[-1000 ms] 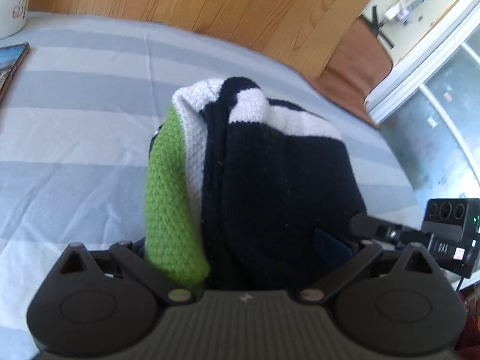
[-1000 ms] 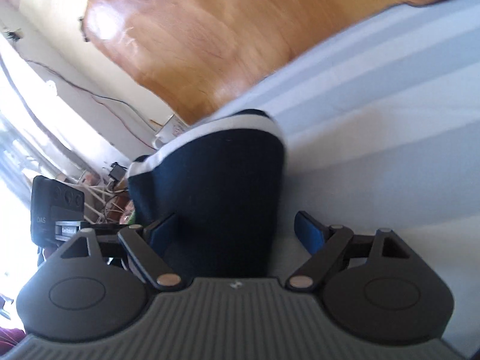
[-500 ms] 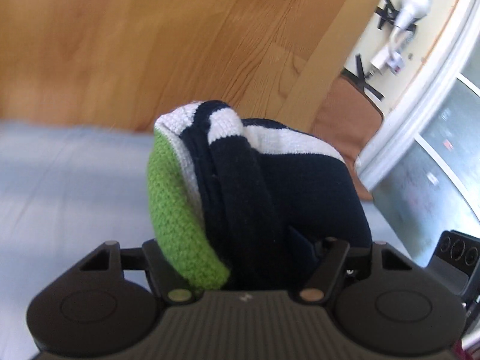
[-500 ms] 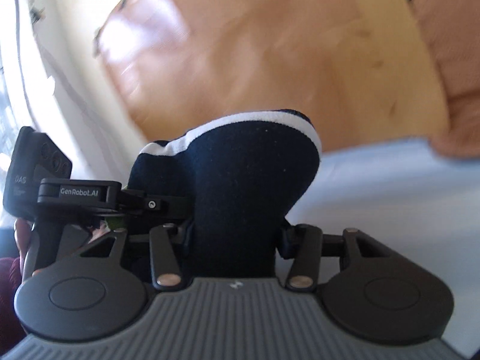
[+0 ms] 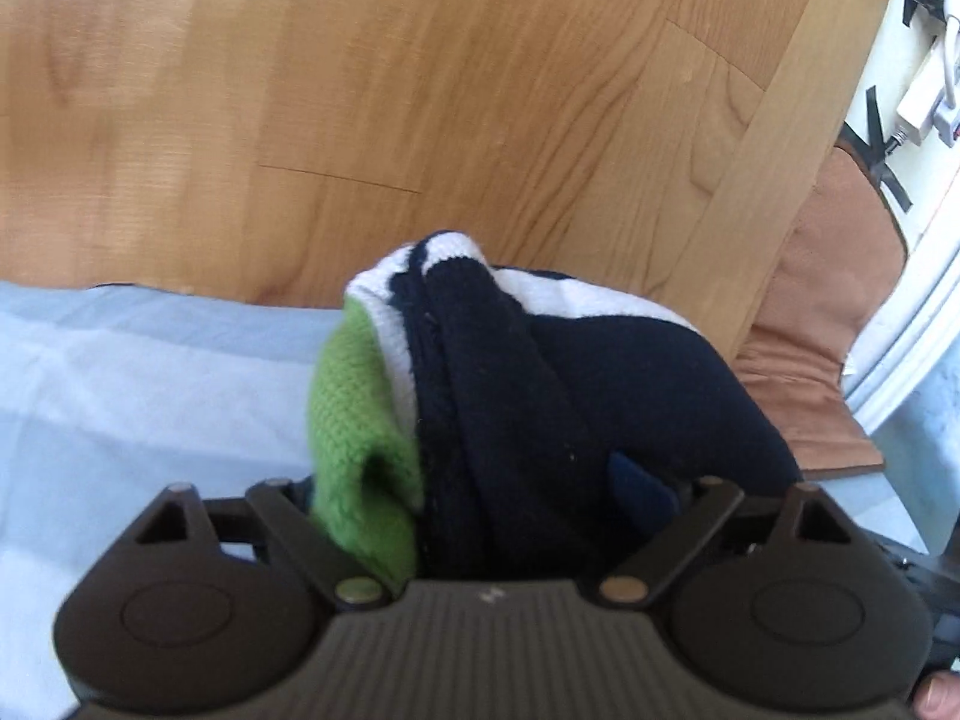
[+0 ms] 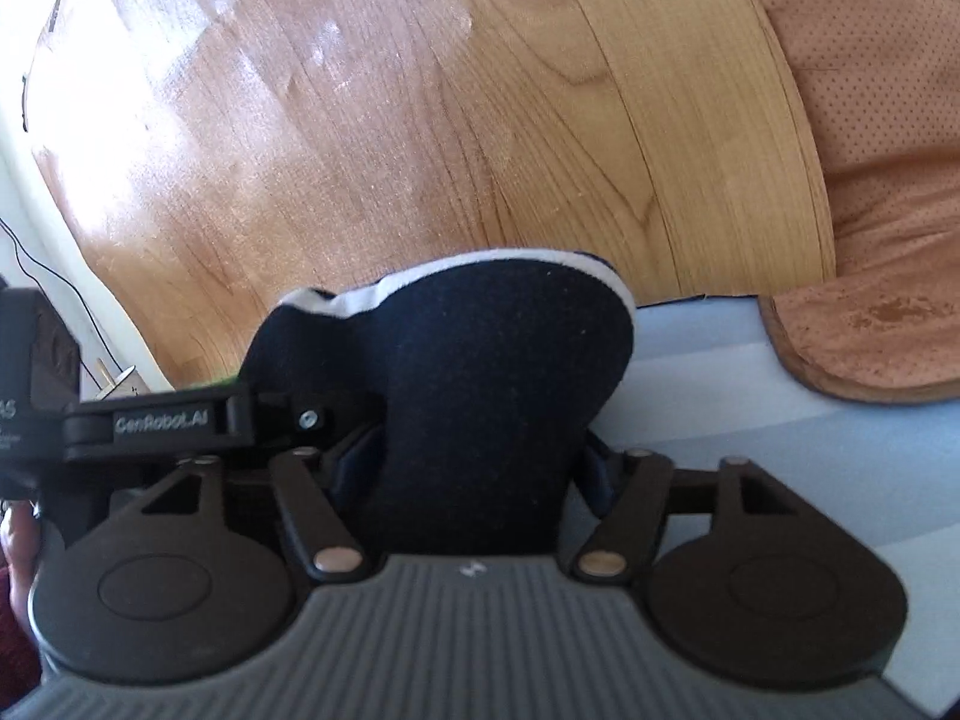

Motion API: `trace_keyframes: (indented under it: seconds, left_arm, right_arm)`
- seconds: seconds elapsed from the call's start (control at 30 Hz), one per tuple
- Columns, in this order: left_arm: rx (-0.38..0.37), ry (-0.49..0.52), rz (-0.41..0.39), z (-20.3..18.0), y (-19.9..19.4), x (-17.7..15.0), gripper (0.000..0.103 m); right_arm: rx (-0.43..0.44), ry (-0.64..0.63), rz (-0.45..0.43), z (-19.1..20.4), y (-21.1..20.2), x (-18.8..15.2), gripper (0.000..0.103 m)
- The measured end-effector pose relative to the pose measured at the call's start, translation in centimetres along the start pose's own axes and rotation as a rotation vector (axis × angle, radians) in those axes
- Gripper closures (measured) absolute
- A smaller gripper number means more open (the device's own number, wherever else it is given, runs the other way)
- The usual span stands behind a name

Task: Fold small clothes
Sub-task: 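Release the folded sweater bundle and open both grippers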

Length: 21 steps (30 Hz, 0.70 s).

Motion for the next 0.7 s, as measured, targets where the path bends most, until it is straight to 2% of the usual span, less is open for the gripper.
trace_keyframes:
  seconds: [0.03, 0.07, 0.23, 0.47, 0.6, 0.7]
  left_arm:
    - [0.022, -0.001, -0.011, -0.2, -1.1, -0.4, 0.012]
    - [0.041, 0.002, -0.026, -0.5, -2.3, -0.9, 0.012]
    - [0.116, 0.042, -0.072, -1.9, -7.0, -4.9, 0.012]
    - [0.3, 0.153, -0.098, -4.3, -10.9, -11.0, 0.009]
    - [0.352, 0.218, -0.093, -4.8, -12.4, -13.8, 0.008]
    - [0.368, 0.252, -0.121, -5.6, -13.5, -14.9, 0.005]
  right_arm:
    - [-0.018, 0.014, -0.011, -0.1, -0.7, -0.2, 0.021]
    - [-0.038, 0.024, -0.018, 0.0, -1.0, -0.5, 0.02]
    - [-0.082, 0.074, -0.017, -0.1, -5.1, -3.7, 0.02]
    - [-0.154, 0.106, -0.04, 1.6, -9.5, -7.4, 0.02]
    - [-0.185, 0.121, -0.085, 2.2, -12.2, -9.5, 0.02]
    - [-0.182, 0.143, -0.081, 2.3, -13.7, -11.0, 0.02]
Point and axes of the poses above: each gripper's, at about its wrist camera, not at the fingertips, and y roughly the way its jaws point, z to its left, x to its top, the point moved 1 cm from there along y, roughly the way its jaws point, and after that the axes turned 9 degrees about -x, right-handed, at the moved point
